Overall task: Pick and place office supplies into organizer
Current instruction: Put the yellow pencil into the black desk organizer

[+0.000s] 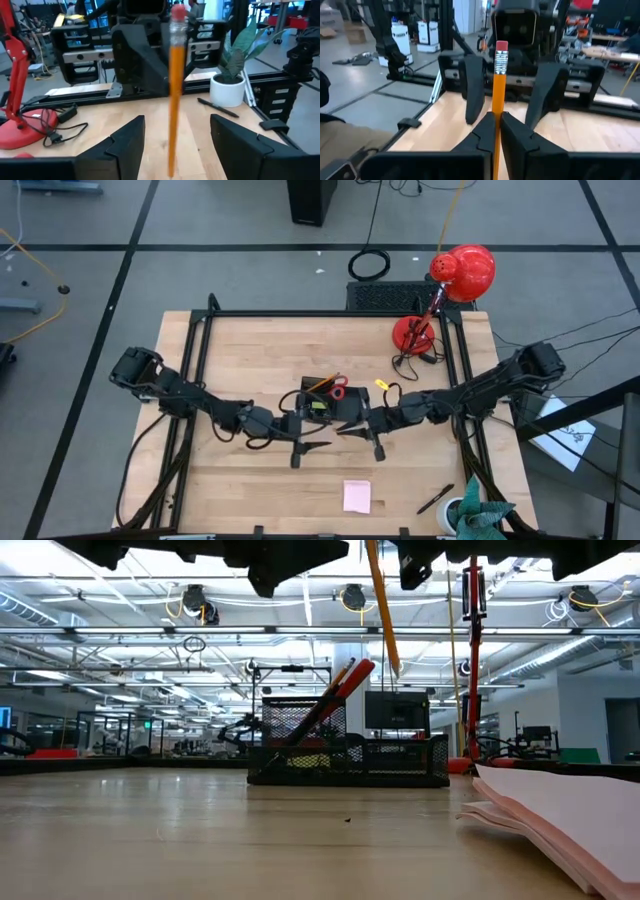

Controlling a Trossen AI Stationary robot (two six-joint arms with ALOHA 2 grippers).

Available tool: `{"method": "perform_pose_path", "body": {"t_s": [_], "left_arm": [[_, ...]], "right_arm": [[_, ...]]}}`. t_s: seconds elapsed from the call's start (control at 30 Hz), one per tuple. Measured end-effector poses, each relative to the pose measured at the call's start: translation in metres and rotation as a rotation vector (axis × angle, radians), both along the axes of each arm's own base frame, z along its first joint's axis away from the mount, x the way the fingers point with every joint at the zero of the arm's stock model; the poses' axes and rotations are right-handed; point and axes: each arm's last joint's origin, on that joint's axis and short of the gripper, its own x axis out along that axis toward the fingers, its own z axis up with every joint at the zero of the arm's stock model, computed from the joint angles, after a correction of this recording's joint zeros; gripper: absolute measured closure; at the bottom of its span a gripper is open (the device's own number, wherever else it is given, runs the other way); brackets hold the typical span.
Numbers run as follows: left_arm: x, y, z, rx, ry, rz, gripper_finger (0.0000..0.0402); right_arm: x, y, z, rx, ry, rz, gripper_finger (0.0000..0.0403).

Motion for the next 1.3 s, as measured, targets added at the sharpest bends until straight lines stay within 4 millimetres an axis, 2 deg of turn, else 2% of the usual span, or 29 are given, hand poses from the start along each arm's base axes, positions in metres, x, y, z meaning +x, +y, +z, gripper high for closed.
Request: {"method": "perform_pose_path", "body": {"t_s": [0.5, 1.3], "left_arm": [[0.002, 0.008, 0.01, 0.008, -0.084, 0.019, 0.0172], [0.006, 0.015, 0.012, -0.051, -0.125, -0.073, 0.0172]], "right_arm": [[0.005, 0.002, -0.014, -0.029, 0.053, 0.002, 0.039], [0.006, 0.0, -0.011, -0.052, 0.015, -0.01, 0.039]]}}
